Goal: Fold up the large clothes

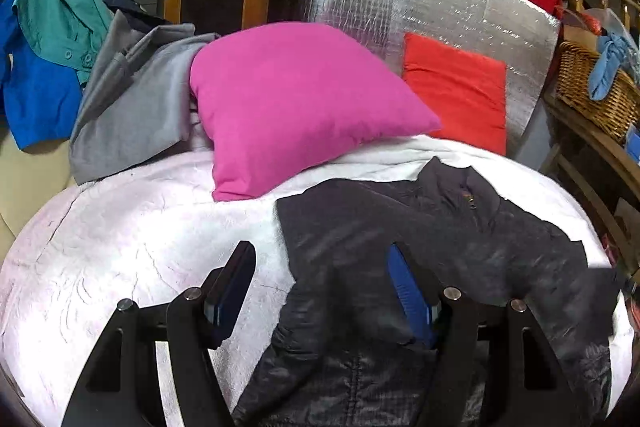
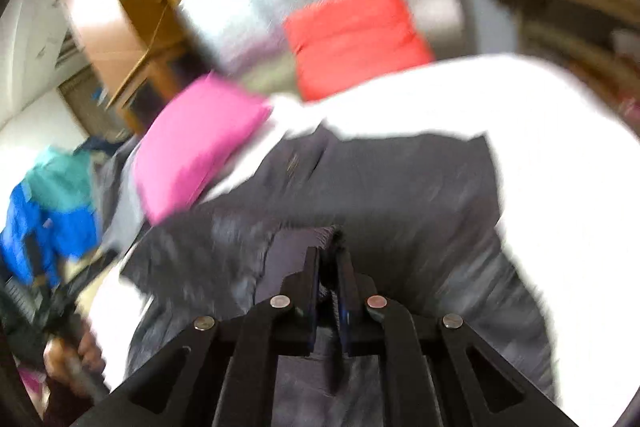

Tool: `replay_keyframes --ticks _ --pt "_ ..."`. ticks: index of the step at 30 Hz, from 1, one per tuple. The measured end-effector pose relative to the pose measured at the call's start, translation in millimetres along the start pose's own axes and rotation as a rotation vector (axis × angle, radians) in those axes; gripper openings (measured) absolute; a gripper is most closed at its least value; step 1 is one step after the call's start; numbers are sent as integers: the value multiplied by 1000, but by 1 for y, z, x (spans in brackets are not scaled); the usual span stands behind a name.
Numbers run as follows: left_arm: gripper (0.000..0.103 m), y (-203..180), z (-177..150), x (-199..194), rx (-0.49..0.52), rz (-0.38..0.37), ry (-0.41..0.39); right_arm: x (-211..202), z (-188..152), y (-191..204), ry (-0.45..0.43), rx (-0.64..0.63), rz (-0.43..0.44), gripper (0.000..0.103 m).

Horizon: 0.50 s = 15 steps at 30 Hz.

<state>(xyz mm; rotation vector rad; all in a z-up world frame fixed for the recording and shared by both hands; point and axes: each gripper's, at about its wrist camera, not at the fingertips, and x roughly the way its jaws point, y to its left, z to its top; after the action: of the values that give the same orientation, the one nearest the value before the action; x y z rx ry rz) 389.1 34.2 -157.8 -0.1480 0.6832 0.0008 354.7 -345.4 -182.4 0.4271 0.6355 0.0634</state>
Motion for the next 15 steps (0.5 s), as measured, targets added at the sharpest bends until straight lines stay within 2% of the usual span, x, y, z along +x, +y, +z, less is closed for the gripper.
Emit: replay_keyframes --ticks 3,6,10,12,14,15 --pt "70 -2 -2 13 15 16 41 22 22 -29 -30 54 -69 9" --pt "70 -11 -6 31 61 41 91 49 32 -62 -13 105 -134 9" --pt "70 -25 -22 62 159 127 214 87 28 -90 92 173 -141 11" --pt "70 -28 -28 73 180 147 248 94 27 -103 142 240 -117 13" --pt "70 -27 -28 74 173 152 248 86 32 -115 146 326 -58 28" --pt "70 -25 -26 72 161 149 242 81 32 -119 128 358 -26 55"
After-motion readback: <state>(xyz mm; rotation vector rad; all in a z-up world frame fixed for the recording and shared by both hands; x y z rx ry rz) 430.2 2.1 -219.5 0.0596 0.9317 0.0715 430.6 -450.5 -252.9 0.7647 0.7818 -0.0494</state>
